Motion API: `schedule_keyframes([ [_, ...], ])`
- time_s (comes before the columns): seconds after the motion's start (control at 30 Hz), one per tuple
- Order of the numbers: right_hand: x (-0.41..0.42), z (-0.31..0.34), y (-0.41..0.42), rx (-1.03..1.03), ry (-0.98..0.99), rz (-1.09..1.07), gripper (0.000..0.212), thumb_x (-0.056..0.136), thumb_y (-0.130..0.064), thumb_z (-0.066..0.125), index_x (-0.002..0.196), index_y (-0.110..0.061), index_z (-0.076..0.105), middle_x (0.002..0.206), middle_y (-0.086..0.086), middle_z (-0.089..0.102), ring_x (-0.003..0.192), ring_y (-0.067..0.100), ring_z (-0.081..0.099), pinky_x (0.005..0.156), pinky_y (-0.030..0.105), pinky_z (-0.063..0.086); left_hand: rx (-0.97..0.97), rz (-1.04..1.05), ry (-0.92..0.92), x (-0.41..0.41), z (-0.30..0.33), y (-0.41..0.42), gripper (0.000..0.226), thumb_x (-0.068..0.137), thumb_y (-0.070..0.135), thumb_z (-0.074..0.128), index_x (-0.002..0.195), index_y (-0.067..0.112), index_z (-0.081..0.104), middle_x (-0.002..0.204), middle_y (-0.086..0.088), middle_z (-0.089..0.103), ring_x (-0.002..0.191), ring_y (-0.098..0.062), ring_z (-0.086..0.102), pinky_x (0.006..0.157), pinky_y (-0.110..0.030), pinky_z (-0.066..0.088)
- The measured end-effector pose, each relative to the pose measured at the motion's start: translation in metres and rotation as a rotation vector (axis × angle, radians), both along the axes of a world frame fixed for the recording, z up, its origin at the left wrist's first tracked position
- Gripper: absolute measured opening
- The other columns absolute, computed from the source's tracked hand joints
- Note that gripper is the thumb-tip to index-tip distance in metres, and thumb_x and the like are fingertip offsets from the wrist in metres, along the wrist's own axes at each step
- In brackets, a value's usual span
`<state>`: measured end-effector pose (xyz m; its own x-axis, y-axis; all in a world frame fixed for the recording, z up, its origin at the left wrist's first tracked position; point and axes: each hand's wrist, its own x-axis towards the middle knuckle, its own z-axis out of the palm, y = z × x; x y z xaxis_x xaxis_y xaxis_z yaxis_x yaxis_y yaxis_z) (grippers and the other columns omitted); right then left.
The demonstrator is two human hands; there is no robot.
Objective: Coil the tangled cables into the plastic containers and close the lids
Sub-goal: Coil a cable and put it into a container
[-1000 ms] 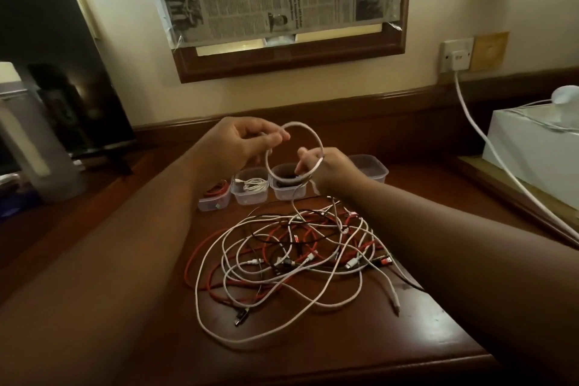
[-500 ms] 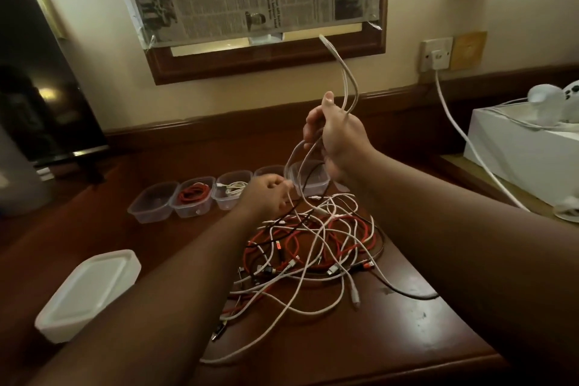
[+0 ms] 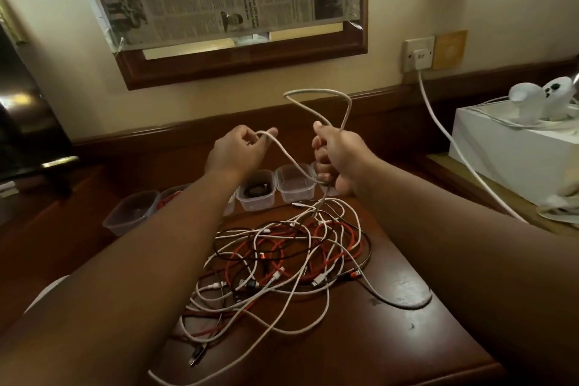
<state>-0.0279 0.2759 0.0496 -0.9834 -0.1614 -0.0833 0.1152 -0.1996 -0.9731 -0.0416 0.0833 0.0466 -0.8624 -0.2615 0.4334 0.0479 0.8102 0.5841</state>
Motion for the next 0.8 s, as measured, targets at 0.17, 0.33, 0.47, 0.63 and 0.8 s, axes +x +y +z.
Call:
schedule_keyframes([
  [0.17, 0.001, -0.010, -0.005, 0.226, 0.008, 0.044, 0.017, 0.096, -0.032, 0.060, 0.096, -0.015, 0.060, 0.062, -0.003, 0.045, 0.044, 0.010, 0.037, 0.043, 0.026, 0.034, 0.400, -0.185, 0.024, 0.014, 0.026, 0.017, 0.036, 0.091, 0.049, 0.063, 0.089, 0.013, 0.068, 0.082, -0.003, 0.072, 0.071, -0.014, 0.065, 0.062, -0.027, 0.053],
  [0.33, 0.013, -0.010, -0.010, 0.358, 0.098, 0.210, 0.032, 0.091, -0.033, 0.067, 0.120, -0.023, 0.057, 0.103, 0.011, 0.062, 0.068, 0.015, 0.049, 0.057, 0.030, 0.041, 0.596, -0.434, 0.004, 0.046, 0.047, 0.014, 0.002, 0.093, 0.010, 0.065, 0.092, 0.010, 0.066, 0.076, -0.006, 0.072, 0.068, -0.017, 0.066, 0.062, -0.026, 0.054],
  [0.47, 0.039, 0.001, -0.011, 0.393, 0.207, 0.423, 0.023, 0.091, -0.007, 0.060, 0.105, -0.022, 0.069, 0.101, 0.014, 0.066, 0.088, 0.031, 0.049, 0.058, 0.030, 0.041, 0.682, -0.535, -0.015, 0.085, 0.060, 0.008, 0.008, 0.094, 0.003, 0.060, 0.094, 0.009, 0.065, 0.079, -0.007, 0.073, 0.068, -0.015, 0.067, 0.063, -0.022, 0.055],
  [0.63, 0.096, 0.020, -0.016, 0.458, 0.418, 0.495, 0.008, 0.096, -0.012, 0.060, 0.092, -0.018, 0.065, 0.065, -0.007, 0.067, 0.060, 0.008, 0.063, 0.055, 0.023, 0.047, 0.672, -0.460, 0.004, 0.133, 0.050, 0.003, 0.011, 0.098, 0.015, 0.058, 0.097, 0.012, 0.069, 0.089, -0.008, 0.074, 0.078, -0.017, 0.065, 0.067, -0.026, 0.054],
  [0.8, 0.141, 0.002, -0.016, 0.327, 0.291, 0.488, 0.008, 0.098, -0.014, 0.058, 0.100, -0.012, 0.066, 0.059, -0.004, 0.066, 0.049, 0.005, 0.060, 0.045, 0.021, 0.048, 0.889, -0.393, -0.486, 0.188, 0.004, 0.015, 0.040, 0.095, 0.050, 0.055, 0.100, 0.013, 0.070, 0.093, -0.012, 0.073, 0.084, -0.029, 0.071, 0.077, -0.046, 0.059],
])
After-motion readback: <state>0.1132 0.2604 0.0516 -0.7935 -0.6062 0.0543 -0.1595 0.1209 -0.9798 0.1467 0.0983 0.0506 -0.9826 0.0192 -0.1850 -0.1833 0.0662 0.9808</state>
